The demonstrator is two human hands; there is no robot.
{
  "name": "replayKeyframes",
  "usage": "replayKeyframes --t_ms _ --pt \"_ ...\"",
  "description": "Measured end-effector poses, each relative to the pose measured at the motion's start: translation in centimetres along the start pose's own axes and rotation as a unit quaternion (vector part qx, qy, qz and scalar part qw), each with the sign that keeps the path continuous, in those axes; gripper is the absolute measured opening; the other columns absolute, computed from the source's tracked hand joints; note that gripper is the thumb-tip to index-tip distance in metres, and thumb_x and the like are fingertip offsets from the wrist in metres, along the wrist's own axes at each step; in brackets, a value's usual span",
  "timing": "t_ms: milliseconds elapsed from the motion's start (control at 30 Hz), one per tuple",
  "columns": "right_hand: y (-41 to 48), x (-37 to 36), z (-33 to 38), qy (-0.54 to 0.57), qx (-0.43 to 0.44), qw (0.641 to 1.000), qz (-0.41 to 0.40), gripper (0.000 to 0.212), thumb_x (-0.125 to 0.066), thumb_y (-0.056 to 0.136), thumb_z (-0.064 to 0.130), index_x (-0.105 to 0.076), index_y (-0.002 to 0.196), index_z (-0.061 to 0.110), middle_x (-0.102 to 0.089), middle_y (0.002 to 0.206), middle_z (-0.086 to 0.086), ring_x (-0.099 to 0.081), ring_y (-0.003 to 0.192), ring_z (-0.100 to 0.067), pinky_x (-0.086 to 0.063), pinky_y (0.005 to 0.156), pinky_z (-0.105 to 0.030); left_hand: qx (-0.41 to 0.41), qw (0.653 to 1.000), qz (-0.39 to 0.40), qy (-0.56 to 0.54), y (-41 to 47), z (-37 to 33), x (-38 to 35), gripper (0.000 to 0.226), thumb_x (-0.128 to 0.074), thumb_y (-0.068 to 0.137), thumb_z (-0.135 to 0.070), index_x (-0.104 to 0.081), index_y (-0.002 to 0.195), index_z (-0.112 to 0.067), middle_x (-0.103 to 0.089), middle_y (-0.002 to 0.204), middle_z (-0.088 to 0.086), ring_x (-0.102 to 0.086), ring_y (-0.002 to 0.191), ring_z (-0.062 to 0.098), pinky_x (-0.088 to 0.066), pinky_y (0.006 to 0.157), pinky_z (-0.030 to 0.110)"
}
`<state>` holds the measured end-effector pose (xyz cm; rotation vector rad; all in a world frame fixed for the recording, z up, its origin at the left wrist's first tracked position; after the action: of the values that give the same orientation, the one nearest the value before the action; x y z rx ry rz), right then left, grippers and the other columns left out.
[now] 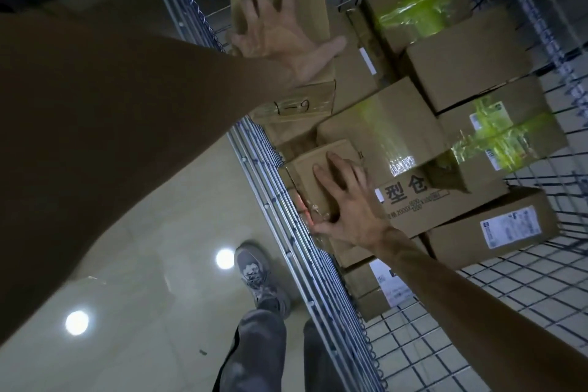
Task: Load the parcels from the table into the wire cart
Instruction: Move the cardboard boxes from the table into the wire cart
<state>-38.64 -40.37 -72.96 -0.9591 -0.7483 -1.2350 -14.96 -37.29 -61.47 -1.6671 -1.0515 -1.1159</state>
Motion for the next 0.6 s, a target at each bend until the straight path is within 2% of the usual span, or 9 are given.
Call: replayKeyframes --t_ms 133,233,433,500,600 --pt "0.2 -0.5 -0.9 -0.031 -0.003 0.999 0.014 0.104 -0.055 0.064 0.076 -0.028 0.150 0.023 -0.022 0.152 -0.015 -0.028 0.130 -0.033 -0.042 0.099 -0.064 -0.004 1.000 0.006 0.005 0.2 0.0 -0.4 0.099 -0.052 0.068 -0.082 -0.030 0.148 -0.028 -0.004 0.163 0.009 -0.010 0.147 0.033 -0.021 0.108 0.063" --pt "0.3 -1.5 -0.1 -0.106 0.033 0.993 0.035 0.092 -0.057 0.068 0.070 -0.041 0.146 0.022 -0.028 0.151 -0.015 -0.032 0.127 -0.032 -0.042 0.095 -0.064 -0.008 1.000 0.006 0.000 0.2 -0.2 -0.5 0.098 -0.053 0.069 -0.081 -0.031 0.148 -0.027 -0.004 0.163 0.009 -0.010 0.148 0.032 -0.021 0.108 0.062" --pt "3.2 -2.5 0.8 -0.113 0.012 0.993 0.039 0.082 -0.044 0.077 0.066 -0.048 0.142 0.017 -0.036 0.151 -0.016 -0.034 0.127 -0.032 -0.042 0.095 -0.063 -0.024 1.000 0.017 -0.001 0.3 -0.4 -0.9 0.095 -0.053 0.071 -0.079 -0.031 0.148 -0.027 -0.002 0.164 0.008 -0.008 0.148 0.031 -0.018 0.110 0.062" --pt "4.6 -2.5 0.5 -0.122 0.020 0.991 0.042 0.079 -0.042 0.083 0.067 -0.044 0.144 0.016 -0.035 0.150 -0.019 -0.035 0.127 -0.033 -0.041 0.095 -0.061 -0.025 0.999 0.019 -0.005 0.5 -0.2 -1.2 0.096 -0.053 0.072 -0.079 -0.030 0.149 -0.027 -0.001 0.164 0.008 -0.007 0.149 0.031 -0.018 0.111 0.062" --pt "5.2 -3.4 0.0 -0.150 0.014 0.987 0.056 0.081 -0.031 0.089 0.069 -0.030 0.152 0.018 -0.028 0.154 -0.020 -0.028 0.131 -0.033 -0.039 0.098 -0.066 -0.019 1.000 0.017 -0.003 1.0 0.3 -1.6 0.097 -0.054 0.072 -0.080 -0.029 0.150 -0.027 -0.002 0.164 0.009 -0.008 0.149 0.032 -0.019 0.110 0.061"
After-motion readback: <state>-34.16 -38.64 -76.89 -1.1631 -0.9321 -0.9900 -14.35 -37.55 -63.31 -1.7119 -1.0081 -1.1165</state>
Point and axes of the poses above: each hand's wrist, its own y-axis towards the middle knuckle, its own x-axis out of the back of the hand, z = x × y, the point moved 10 cm from there along y, towards the middle knuckle
